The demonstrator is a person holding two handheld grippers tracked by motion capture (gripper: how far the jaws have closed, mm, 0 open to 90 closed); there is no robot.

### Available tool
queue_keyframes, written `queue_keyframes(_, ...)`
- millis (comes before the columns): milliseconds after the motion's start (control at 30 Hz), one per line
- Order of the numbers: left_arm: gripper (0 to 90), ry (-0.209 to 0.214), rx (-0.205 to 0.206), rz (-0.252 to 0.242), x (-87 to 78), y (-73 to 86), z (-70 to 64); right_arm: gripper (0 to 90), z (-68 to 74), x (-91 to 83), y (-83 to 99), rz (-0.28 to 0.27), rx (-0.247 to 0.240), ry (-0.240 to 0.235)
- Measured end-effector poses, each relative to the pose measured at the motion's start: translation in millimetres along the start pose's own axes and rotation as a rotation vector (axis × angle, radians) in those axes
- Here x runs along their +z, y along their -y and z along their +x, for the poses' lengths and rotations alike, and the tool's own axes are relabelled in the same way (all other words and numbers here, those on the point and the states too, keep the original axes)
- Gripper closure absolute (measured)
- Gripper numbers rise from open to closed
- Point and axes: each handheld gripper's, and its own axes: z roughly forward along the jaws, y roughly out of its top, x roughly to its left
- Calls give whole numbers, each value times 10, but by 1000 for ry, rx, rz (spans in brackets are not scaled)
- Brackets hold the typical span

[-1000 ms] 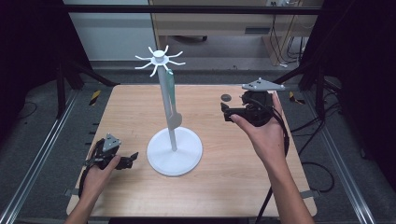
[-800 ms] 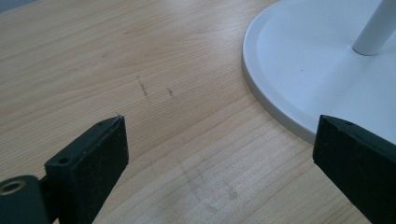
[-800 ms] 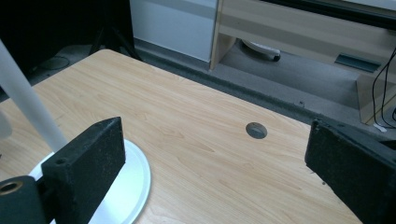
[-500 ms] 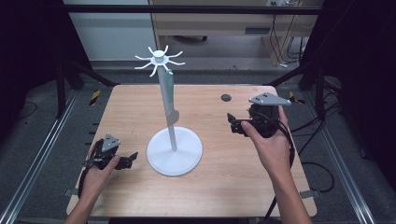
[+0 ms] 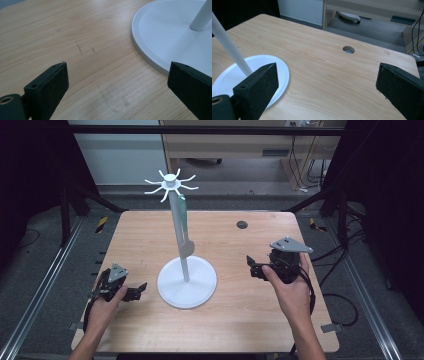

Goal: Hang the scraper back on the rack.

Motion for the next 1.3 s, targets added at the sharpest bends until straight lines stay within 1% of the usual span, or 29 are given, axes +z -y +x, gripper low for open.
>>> queue_keyframes(200,31,0,2,0,-1,0,-3,48,0,73,210,43,14,-1)
queue_keyframes(233,31,0,2,0,-1,0,-3,48,0,73,210,43,14,-1)
queue_keyframes(267,31,1,2,2,1,-1,-2,49,1,112,281,61,16,1)
queue_keyframes(333,31,1,3,3,1,0,-3,51,-2,140,329,76,12,5)
queue_keyframes(600,35,-2,2,3,1,0,2,57,-23,233,511,110,27,0)
queue_keyframes(867,35,-1,3,3,-1,0,-2,71,-58,337,673,146,34,11)
queue_keyframes(1033,35,-4,1,3,-3,2,-1,75,-98,408,755,169,40,17)
queue_keyframes(1067,35,-4,3,5,-3,3,-3,76,-112,422,775,170,34,17)
queue_keyframes(1300,34,-6,-1,0,-3,5,5,77,-209,535,926,195,70,30)
